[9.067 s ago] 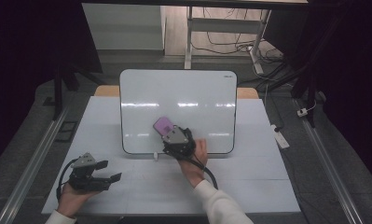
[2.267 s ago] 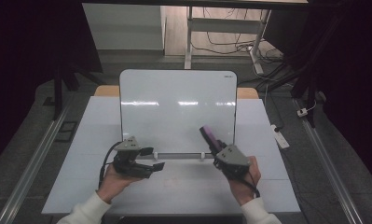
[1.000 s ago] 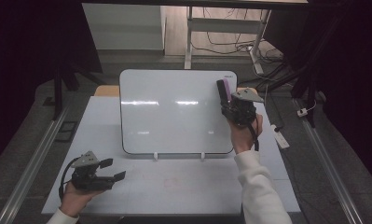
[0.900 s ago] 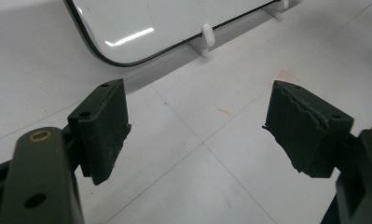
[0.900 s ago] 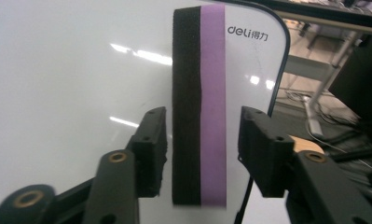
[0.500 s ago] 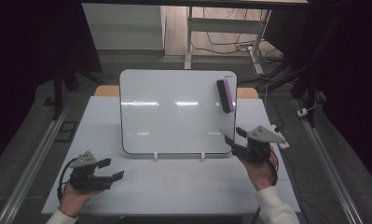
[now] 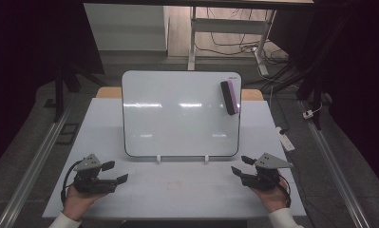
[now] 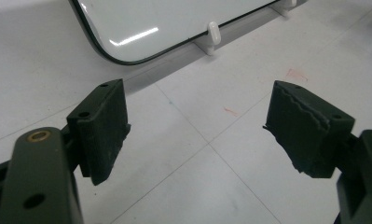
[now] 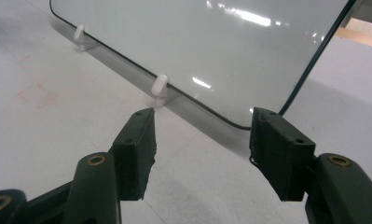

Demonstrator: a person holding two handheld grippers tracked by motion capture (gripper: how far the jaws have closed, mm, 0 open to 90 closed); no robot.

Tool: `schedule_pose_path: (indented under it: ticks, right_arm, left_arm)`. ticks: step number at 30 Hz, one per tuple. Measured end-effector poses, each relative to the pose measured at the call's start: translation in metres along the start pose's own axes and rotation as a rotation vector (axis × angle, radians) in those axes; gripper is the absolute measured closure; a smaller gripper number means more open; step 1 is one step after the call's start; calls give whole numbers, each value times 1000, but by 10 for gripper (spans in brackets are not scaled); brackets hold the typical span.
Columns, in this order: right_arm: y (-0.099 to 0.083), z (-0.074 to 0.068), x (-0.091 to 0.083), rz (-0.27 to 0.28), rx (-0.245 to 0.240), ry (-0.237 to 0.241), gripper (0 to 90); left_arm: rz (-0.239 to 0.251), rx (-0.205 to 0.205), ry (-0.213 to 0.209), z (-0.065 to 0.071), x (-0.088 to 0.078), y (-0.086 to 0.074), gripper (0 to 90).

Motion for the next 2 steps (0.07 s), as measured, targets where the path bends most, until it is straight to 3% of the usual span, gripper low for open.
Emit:
schedule_pose_path:
  ticks: [2]
  right_arm:
    - [0, 0, 0, 2, -3, 1, 401]
  left_arm:
    - [-1, 0, 0, 0, 1, 0, 215]
Point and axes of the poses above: each handheld gripper's, and its own axes: x roughly forward along the jaws, y roughly out of its top, z roughly to its right, the point moved 2 cm from there along x, roughly forward along the jaws, and after that the axes turned 3 degrees about y, right-handed, at the moved point
